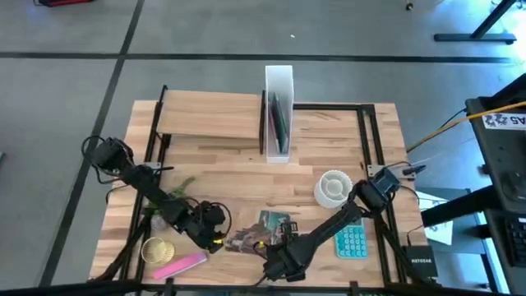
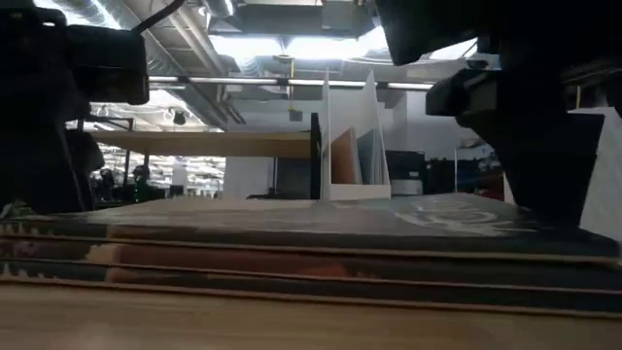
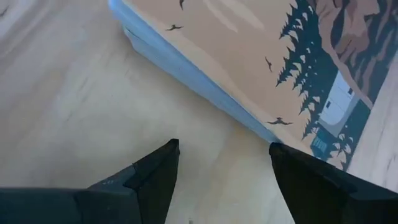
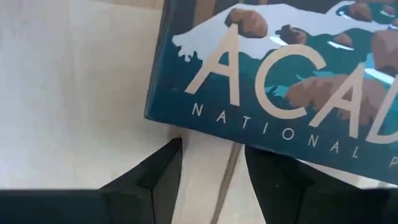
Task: Stock shelves
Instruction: Remove the brown book from the white bookshelf, then remove the purple book from the white bookshelf
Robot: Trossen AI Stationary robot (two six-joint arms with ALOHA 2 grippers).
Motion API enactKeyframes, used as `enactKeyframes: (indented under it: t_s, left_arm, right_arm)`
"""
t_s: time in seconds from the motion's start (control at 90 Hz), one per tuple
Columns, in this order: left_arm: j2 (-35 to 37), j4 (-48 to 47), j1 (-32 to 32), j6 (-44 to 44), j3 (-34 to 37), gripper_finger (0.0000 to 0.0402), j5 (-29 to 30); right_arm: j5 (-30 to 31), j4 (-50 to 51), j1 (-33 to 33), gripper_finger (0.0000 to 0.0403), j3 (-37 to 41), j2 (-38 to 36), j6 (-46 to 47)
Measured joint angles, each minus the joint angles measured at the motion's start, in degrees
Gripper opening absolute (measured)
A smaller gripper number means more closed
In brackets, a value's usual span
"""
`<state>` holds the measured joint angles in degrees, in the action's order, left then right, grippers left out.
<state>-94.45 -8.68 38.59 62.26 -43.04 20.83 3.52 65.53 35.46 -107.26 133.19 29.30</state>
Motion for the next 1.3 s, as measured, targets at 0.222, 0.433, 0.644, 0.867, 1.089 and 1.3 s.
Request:
enactKeyframes:
  t_s: [0.222, 0.433, 0.644, 0.867, 1.089, 1.3]
  left_arm:
    - [-0.29, 0.75, 0.81, 2.14, 0.41, 0.0239, 1.84]
    - [-0.31, 0.39, 0.81, 1.70, 0.41, 0.0239, 3.25]
    - [0.00, -0.16, 0.81, 1.49, 0.43, 0.0239, 3.42]
    - [0.05, -0.09, 0.85, 1.35, 0.43, 0.0239, 3.63]
    - [0.06, 0.14, 1.46, 1.17, 0.43, 0.0239, 6.58]
    - [0.08, 0.34, 2.85, 0.65, 0.45, 0.0239, 8.71]
  right_arm:
    - [0.19, 2.66, 0.02, 0.0162, 0.00, -0.57, 0.50]
    - [7.27, 2.83, 1.50, 0.0162, 0.00, -4.56, 1.45]
    - [18.19, 11.18, 5.00, 0.0163, 0.00, -11.45, 3.32]
    - [45.17, 13.41, 3.86, 0.0163, 0.00, -17.33, 4.79]
    - [52.81, 14.00, -4.43, 0.0163, 0.02, -19.36, -2.27]
    - [44.07, 11.60, -12.24, 0.0163, 0.14, -21.99, -10.60]
